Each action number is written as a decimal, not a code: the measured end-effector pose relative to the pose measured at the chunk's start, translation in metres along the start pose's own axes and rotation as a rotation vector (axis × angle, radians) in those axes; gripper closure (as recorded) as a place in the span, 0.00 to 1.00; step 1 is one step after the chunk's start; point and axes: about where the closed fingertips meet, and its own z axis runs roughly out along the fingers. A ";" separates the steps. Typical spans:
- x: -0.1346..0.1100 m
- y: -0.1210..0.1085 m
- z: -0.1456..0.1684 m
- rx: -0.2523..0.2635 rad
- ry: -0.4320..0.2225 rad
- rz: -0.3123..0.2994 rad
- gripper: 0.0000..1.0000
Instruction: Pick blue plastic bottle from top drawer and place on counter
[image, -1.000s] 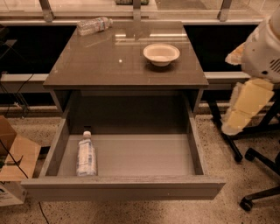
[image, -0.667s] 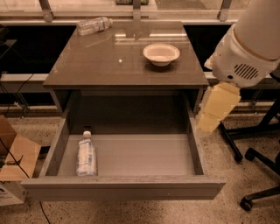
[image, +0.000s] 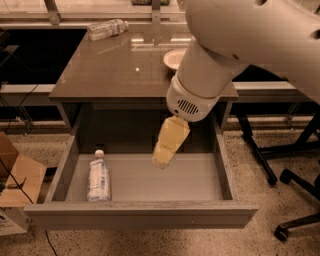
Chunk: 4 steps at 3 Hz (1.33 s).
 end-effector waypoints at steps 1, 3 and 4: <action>-0.002 -0.001 0.002 0.000 -0.003 0.002 0.00; -0.025 -0.007 0.056 -0.028 0.065 0.026 0.00; -0.046 -0.013 0.104 -0.065 0.086 0.062 0.00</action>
Offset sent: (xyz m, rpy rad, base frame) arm 0.0210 0.0255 -0.0462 -0.0870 0.0735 -0.0451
